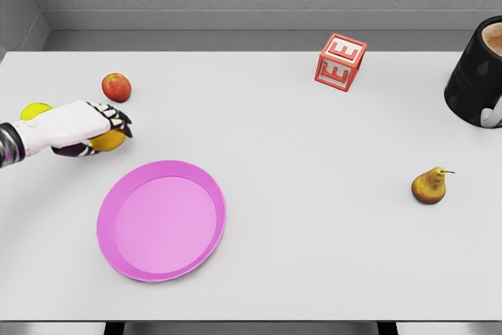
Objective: Put the lemon on the plate with left arm
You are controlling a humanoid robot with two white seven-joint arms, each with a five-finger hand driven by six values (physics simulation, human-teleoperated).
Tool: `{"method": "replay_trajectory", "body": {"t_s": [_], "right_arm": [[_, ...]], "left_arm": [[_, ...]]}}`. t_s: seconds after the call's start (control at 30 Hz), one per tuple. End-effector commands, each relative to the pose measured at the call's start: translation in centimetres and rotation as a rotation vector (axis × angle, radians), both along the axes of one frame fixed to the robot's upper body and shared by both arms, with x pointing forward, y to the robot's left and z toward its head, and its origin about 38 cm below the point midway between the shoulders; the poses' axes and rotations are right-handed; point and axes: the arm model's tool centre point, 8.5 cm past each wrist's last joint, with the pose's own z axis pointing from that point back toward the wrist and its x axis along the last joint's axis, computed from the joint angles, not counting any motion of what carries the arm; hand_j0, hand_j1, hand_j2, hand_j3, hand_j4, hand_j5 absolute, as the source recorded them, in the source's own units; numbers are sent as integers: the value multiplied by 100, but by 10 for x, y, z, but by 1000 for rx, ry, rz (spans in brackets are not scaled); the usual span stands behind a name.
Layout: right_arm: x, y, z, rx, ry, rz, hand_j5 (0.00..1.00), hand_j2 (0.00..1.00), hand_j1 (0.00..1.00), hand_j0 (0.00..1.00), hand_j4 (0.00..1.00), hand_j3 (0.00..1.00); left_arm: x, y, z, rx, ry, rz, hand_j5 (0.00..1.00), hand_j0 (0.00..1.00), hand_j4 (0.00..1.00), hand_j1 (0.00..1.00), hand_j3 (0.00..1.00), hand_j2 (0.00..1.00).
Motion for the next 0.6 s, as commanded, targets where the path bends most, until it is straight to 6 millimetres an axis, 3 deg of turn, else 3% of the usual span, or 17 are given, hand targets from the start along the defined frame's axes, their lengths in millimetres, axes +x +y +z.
{"method": "replay_trajectory", "body": {"t_s": [0.0,0.23,0.37,0.47,0.57], "right_arm": [[0,0,0,0,-1,0,100,100,100,100,100,100],[0,0,0,0,-1,0,100,100,100,100,100,100],[0,0,0,0,-1,0,100,100,100,100,100,100],[0,0,0,0,-1,0,100,100,100,100,100,100],[0,0,0,0,-1,0,100,100,100,100,100,100]], "left_arm": [[-3,4,11,-17,-9,-7,64,64,64,64,64,64],[-13,-10,37,-44,-60,-81,63,63,63,63,63,63],[-38,-32,35,-47,-60,-164,62,62,62,62,62,62],[-54,-34,37,-62,-38,-203,60,60,60,60,60,60],[-58,-17,58,-117,-12,-204,54,54,54,54,54,54]]}}
